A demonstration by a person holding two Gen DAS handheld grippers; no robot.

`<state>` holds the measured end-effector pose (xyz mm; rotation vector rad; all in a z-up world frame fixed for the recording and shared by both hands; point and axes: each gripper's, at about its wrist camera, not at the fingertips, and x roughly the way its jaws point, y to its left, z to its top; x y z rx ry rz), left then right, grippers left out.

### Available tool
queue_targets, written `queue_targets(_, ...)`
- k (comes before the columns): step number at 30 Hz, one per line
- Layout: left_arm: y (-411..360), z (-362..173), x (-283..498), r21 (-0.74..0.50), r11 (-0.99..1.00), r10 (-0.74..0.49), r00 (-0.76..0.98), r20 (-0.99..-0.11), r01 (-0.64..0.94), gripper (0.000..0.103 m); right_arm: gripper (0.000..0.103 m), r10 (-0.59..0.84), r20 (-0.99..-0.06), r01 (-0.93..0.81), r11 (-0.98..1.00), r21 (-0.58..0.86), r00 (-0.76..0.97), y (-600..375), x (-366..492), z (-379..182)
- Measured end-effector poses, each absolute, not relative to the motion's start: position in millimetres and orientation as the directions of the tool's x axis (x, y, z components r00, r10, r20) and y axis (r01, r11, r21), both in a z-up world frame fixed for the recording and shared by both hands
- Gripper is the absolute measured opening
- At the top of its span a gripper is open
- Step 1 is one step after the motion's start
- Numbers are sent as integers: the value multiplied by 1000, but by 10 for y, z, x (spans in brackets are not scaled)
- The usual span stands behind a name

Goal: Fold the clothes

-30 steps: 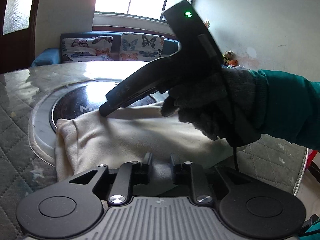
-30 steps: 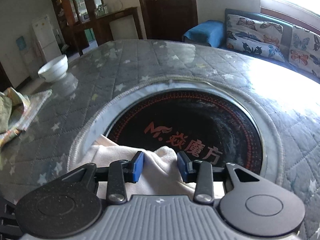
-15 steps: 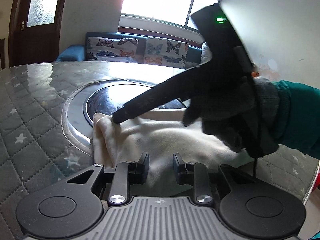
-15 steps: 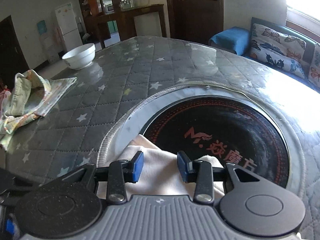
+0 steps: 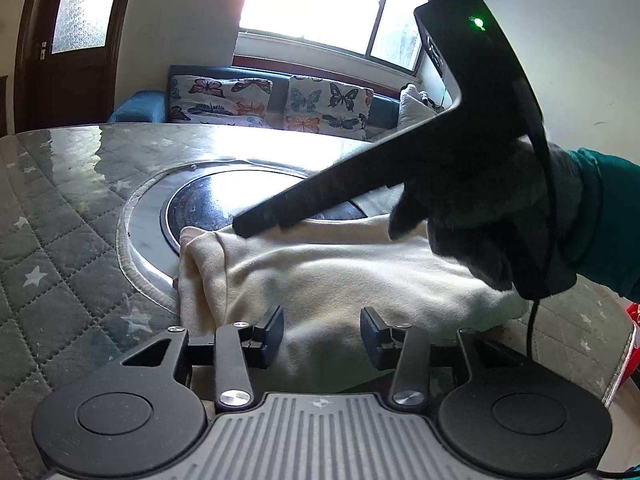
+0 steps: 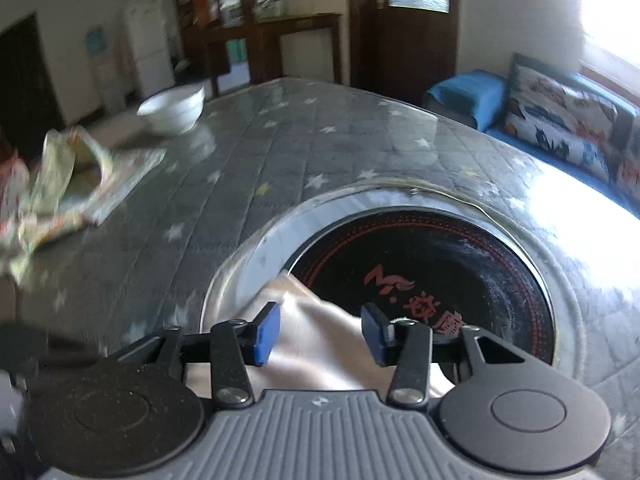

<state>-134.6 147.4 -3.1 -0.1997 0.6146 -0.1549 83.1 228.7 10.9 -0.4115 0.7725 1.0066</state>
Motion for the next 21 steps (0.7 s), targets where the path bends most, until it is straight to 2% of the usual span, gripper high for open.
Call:
queue_targets(4, 1469, -41, -1361, -224, 971, -200, 804, -560, 86, 46, 46, 580, -751, -876, 483, 5, 316, 2435, 789, -26)
queue_targets(14, 1482, -43, -1372, -231, 968, -211, 801, -560, 94, 49, 49, 632, -705, -820, 558, 126, 321, 2333, 1034, 103)
queue_targets(21, 1472, 16, -1408, -242, 966, -213, 810, -546, 91, 57, 58, 602, -691, -798, 599, 60, 400, 1832, 976, 308)
